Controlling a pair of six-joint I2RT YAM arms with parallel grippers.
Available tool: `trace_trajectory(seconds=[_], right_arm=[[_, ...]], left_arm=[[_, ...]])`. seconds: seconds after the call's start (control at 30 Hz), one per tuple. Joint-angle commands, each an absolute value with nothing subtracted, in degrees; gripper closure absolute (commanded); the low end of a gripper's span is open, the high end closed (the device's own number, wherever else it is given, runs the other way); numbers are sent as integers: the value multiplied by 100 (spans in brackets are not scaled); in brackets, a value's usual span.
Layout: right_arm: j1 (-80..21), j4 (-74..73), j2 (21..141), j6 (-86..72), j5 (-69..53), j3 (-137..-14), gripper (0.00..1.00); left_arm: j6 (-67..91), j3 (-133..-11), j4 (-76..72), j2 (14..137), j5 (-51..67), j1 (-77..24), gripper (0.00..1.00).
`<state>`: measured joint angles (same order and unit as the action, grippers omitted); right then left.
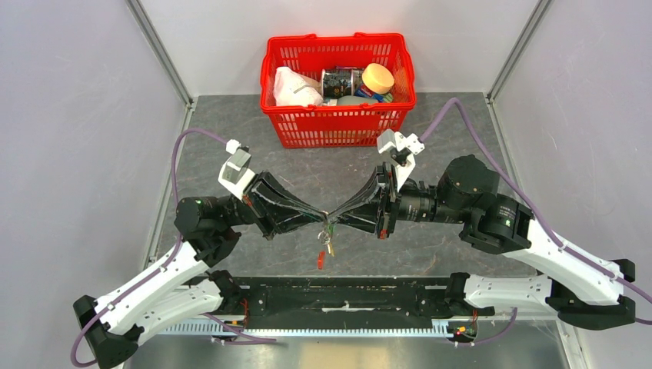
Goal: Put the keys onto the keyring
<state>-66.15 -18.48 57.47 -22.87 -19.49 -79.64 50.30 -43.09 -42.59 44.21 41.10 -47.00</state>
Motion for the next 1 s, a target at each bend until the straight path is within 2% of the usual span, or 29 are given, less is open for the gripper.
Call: trace_trajectory(seconds=[0.0, 0.27, 0.43, 0.97], right_arm=[[-6636, -1773, 5739, -2061, -2074, -8024, 100], [-6634, -2250, 5595, -1809, -2144, -8016, 100], [-6632, -2555, 5513, -1664, -2296, -8022, 100], [-6636, -3499, 5671, -1334, -2544, -8417, 100]], left_arm=[[5157, -4309, -4362, 4435, 4321, -4711, 98], [4660, -4191, -3235, 3944, 4292, -4711, 98], [4461, -4312, -2749, 3910, 4402, -4711, 94], [3942, -4925, -1458, 4061, 5015, -4711, 64]])
